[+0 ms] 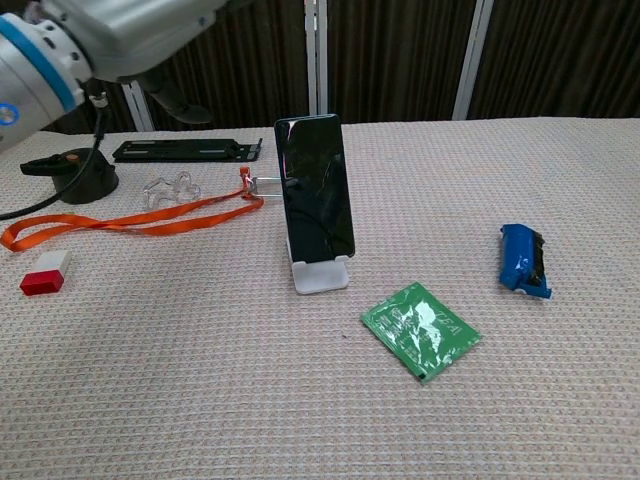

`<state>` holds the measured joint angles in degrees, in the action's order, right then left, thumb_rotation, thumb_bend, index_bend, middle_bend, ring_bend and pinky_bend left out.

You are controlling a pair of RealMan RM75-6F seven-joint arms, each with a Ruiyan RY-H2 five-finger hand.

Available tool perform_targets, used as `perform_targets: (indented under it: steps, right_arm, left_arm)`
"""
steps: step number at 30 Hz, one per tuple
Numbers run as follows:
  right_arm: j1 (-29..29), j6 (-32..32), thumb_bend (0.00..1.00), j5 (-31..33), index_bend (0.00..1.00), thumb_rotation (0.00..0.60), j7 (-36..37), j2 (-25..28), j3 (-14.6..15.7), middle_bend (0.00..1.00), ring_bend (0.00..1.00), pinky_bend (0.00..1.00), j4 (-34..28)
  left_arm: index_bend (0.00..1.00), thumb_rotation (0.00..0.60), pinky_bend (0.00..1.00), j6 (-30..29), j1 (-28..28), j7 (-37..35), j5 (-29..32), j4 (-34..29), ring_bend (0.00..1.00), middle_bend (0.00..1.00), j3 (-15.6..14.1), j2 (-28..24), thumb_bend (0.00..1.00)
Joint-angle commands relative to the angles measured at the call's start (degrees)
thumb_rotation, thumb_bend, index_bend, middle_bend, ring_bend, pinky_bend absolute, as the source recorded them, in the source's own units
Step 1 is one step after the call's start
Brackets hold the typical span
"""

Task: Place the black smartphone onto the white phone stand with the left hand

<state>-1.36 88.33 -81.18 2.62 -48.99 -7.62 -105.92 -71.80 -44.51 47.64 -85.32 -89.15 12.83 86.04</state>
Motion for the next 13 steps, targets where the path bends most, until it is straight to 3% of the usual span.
perform_targets:
  steps: [1, 7, 13]
  right_arm:
    - [0.19, 0.4, 0.0, -0.68, 0.0, 0.6, 0.44, 0.19, 0.17, 0.0, 0.0, 0.0, -0.2]
    - [0.31, 0.53, 0.0, -1.87, 0.0, 0.6, 1.56, 0.45, 0.56, 0.0, 0.0, 0.0, -0.25]
    - [0.45, 0.7, 0.0, -2.52, 0.0, 0.6, 2.26, 0.75, 0.78, 0.0, 0.0, 0.0, -0.18]
  left_arm:
    - [0.0, 0.6, 0.0, -6.98, 7.77, -2.85, 6.37, -6.92, 0.0, 0.0, 0.22, -2.36, 0.0]
    - [0.0, 0.6, 0.0, -16.16, 19.56, -7.02, 10.49, -16.22, 0.0, 0.0, -5.12, -8.94, 0.0]
    - [0.0, 0.6, 0.0, -22.23, 27.2, -12.7, 7.98, -17.34, 0.0, 0.0, -10.62, -12.41, 0.0]
